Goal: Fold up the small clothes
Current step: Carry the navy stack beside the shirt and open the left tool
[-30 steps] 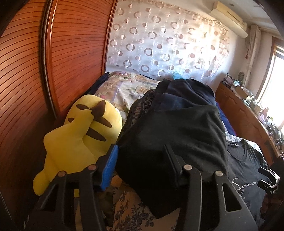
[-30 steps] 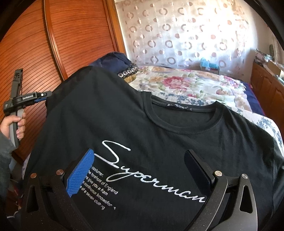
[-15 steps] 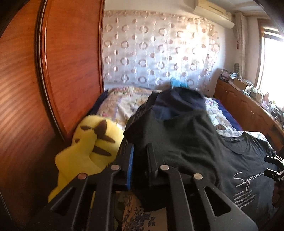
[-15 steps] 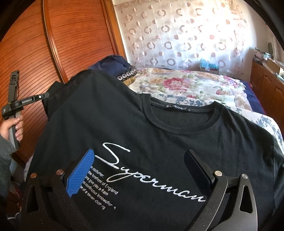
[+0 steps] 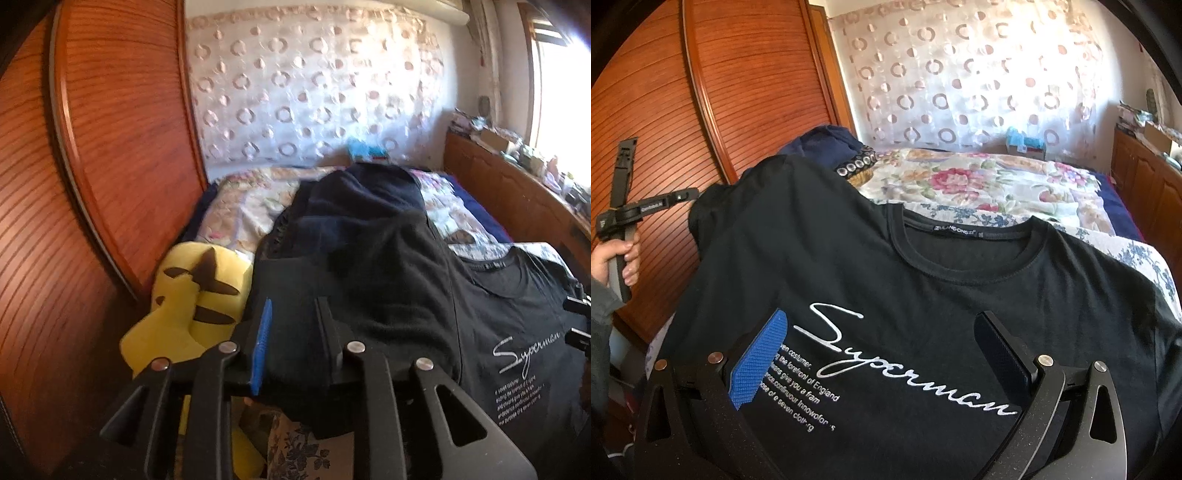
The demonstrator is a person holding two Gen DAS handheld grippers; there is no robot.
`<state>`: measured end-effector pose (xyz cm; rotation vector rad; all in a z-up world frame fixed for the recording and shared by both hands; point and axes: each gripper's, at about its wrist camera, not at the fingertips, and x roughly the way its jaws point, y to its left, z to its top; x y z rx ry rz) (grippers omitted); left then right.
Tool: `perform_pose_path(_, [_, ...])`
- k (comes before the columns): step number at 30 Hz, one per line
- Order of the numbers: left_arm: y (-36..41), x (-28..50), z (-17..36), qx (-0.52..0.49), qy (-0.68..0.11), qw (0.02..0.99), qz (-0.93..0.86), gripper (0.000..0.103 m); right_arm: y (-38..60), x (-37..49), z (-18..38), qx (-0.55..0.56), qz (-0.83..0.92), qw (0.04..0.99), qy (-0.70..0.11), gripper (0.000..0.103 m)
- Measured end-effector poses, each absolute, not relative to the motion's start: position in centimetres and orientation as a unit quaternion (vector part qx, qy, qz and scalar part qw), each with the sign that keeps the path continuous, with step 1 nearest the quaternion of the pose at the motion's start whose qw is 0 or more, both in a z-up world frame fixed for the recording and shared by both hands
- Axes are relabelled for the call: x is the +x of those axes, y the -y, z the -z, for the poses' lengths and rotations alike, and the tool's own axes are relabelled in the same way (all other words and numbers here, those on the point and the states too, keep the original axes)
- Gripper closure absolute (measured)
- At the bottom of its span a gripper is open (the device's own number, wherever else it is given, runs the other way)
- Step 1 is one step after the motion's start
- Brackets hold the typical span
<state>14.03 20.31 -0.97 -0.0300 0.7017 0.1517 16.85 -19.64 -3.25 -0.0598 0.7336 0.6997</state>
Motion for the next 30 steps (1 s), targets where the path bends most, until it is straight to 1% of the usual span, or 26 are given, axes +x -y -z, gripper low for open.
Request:
perform_pose_path(4, [-20.6,14.8,1.8,-0.010,-0.358,0.930,-0.087,0.082,19.7,16.7,3.1,-0.028,-0.333,0.875,-0.351,0.000])
perform_pose_path(6, [-21.1,15.2,2.2,-0.018,-0.367,0.926,-0.093,0.075,19.7,16.7,3.1,-0.029,-0.333,0.875,-0.351,0.000])
perform_pose_path(9, [-21.5,15.2,2.4,-0.019,-0.366,0.925,-0.101,0.073,19.7,16.7,3.1,-0.029,-0.332,0.875,-0.352,0.000])
perform_pose_path(12, [-22.0,15.2,2.4,-0.022,-0.365,0.925,-0.106,0.062,19.7,16.7,3.2,-0.030,-0.332,0.874,-0.352,0.000])
perform_pose_path(18, [-23.2,16.0,3.2,-0.045,-0.378,0.921,-0.085,0.061,19.6,16.7,3.5,-0.034,-0.331,0.873,-0.355,0.000])
perform_pose_path(19, [-23.2,16.0,3.1,-0.048,-0.375,0.922,-0.082,0.062,19.5,16.8,3.5,-0.034,-0.331,0.874,-0.355,0.000])
perform_pose_path(20, [-23.1,15.8,2.9,-0.048,-0.366,0.926,-0.075,0.066,19.6,16.7,3.5,-0.035,-0.330,0.874,-0.355,0.000])
perform_pose_path(21, [-23.0,15.7,2.7,-0.046,-0.364,0.927,-0.070,0.078,19.6,16.7,3.5,-0.034,-0.330,0.874,-0.355,0.000])
perform_pose_path(22, [-22.8,15.7,2.6,-0.043,-0.366,0.927,-0.067,0.086,19.6,16.7,3.5,-0.034,-0.330,0.874,-0.355,0.000])
perform_pose_path(24, [-22.7,15.7,2.6,-0.038,-0.374,0.924,-0.065,0.095,19.7,16.8,3.6,-0.033,-0.329,0.874,-0.356,0.000])
perform_pose_path(25, [-22.7,15.7,2.6,-0.037,-0.374,0.924,-0.066,0.098,19.6,16.9,3.6,-0.033,-0.328,0.874,-0.357,0.000])
perform_pose_path(28, [-22.7,15.3,2.3,-0.033,-0.370,0.926,-0.067,0.103,19.6,16.9,3.7,-0.032,-0.329,0.874,-0.358,0.000])
perform_pose_path(30, [-22.4,14.8,1.8,-0.024,-0.358,0.931,-0.071,0.103,19.6,16.9,3.7,-0.033,-0.330,0.873,-0.358,0.000])
